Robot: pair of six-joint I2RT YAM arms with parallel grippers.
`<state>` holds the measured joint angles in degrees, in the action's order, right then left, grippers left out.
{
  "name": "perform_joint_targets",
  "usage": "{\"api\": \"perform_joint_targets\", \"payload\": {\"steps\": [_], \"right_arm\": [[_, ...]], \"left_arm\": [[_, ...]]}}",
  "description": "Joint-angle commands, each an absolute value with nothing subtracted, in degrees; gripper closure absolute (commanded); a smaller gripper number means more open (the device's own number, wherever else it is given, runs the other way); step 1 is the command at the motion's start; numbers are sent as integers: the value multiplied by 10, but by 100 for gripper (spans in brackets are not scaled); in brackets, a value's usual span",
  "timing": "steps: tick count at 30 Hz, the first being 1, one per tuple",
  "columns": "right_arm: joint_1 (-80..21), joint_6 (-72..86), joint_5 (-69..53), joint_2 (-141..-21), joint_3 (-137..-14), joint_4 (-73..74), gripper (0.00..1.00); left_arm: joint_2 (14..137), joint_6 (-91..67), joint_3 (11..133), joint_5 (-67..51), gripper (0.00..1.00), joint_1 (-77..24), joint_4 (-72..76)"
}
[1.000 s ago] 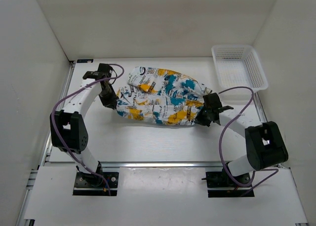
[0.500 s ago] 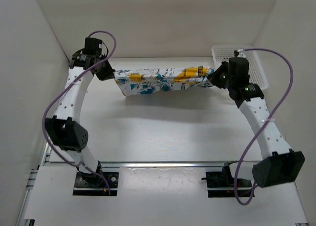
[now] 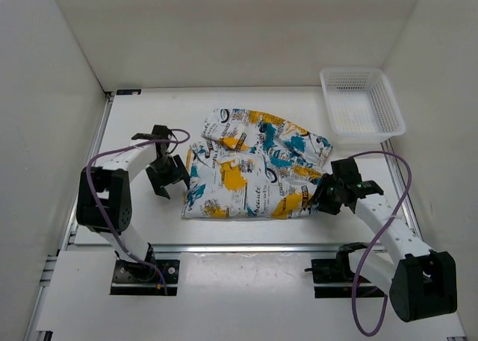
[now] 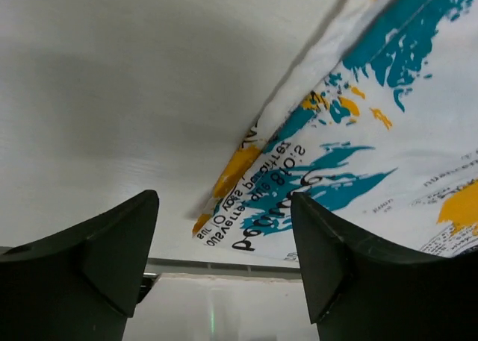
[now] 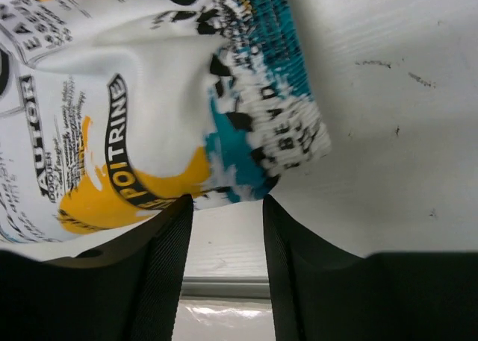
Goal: Fold and stack the shorts
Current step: Flatten the shorts out, then fold the shorts
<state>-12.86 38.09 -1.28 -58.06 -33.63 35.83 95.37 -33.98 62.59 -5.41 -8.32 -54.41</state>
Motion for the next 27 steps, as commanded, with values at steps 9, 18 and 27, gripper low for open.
{"api": "perform_joint_targets", "payload": {"steps": [9,18,27], "right_arm": [[-128,374,-14,-575,-352,342,44],[-128,374,-14,-580,-357,337,40],[-128,374,-20,-570,-357,337,37]], "left_arm": [[732,-446,473,-63,25,-110,-573],[735,-491,420,-115,45,-182,-510],[822,-486,442,-65,9,-187,-456]]}}
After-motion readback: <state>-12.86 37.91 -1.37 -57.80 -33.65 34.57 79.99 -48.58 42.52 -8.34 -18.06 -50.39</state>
